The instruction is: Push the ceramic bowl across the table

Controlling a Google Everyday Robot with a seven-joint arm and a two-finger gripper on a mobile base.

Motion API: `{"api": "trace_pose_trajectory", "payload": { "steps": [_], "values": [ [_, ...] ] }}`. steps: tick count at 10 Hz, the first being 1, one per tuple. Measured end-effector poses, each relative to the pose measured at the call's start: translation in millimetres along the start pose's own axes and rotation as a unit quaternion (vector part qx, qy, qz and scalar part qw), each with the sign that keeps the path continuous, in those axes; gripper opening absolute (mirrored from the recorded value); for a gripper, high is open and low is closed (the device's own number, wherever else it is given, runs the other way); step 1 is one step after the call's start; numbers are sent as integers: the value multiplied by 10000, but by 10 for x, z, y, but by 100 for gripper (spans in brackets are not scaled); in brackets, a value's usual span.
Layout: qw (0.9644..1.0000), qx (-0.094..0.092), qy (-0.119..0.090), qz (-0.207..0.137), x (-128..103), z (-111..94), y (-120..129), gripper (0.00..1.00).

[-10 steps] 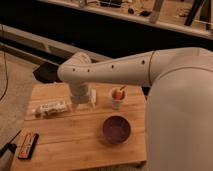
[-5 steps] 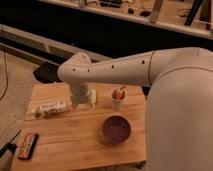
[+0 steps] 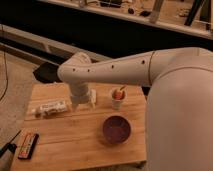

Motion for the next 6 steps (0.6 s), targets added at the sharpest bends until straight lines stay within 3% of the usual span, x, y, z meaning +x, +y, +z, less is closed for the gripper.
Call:
{"api": "trace_pose_trajectory", "payload": {
  "steps": [5,6],
  "values": [
    [10000,-10,31,-37,3,19,3,65],
    [9999,-25,124,-102,6,100,2,65]
  ]
}}
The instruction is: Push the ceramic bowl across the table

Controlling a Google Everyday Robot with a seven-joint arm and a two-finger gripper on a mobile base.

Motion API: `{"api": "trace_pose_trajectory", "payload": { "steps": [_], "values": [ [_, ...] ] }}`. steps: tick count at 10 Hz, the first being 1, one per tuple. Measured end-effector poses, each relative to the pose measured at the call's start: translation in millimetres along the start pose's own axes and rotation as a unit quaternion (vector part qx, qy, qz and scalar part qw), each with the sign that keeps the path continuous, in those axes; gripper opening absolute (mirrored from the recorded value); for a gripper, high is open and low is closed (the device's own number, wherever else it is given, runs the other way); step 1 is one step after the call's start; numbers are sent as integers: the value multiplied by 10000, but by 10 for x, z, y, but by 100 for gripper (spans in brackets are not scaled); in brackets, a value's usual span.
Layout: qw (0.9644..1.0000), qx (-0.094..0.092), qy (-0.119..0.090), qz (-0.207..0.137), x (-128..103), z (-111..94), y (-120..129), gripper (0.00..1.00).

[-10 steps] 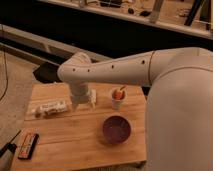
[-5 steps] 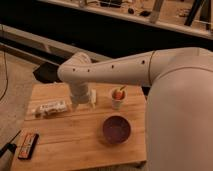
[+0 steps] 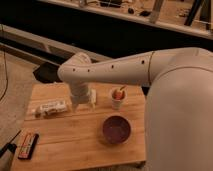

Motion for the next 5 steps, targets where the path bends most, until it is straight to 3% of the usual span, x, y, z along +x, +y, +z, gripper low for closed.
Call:
{"api": "trace_pose_trajectory", "payload": {
  "steps": [3,5],
  "values": [
    [9997,-89,231,-2,-65,245,-50,65],
    [9989,-265,375,54,-168,440,-52,65]
  ]
}}
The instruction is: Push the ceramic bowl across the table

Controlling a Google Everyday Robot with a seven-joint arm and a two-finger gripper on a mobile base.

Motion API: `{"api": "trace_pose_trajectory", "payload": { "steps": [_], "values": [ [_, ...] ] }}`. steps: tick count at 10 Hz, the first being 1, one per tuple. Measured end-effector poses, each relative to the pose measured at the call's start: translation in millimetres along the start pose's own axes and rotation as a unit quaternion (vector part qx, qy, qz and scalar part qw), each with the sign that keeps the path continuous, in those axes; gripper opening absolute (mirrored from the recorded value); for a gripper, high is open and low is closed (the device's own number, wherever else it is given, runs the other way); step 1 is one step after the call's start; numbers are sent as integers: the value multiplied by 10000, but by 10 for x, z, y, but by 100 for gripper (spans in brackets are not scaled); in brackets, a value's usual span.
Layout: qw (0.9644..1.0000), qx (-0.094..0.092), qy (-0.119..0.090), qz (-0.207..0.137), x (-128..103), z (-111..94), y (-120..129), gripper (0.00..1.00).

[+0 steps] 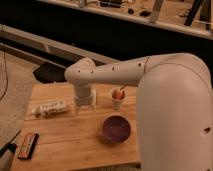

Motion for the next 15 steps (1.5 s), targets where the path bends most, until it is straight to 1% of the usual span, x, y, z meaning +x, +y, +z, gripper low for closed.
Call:
{"api": "trace_pose_trajectory", "payload": {
  "steps": [2,5,6,7,9,11,14,15],
  "values": [
    [9998,-150,109,79,-101,149,-21,65],
    [9988,-259,268,312,-214,351,-133,65],
    [9985,-283,301,363,-231,409,-149,65],
    [9979,-288,376,443,-230,499,-186,65],
    [9967,-283,504,569,-179,623,-239,65],
    [9955,-279,577,694,-117,687,-311,65],
    [9926,-312,616,1000,32,676,-536,65],
    [9909,-313,632,1145,115,658,-656,65]
  ]
}}
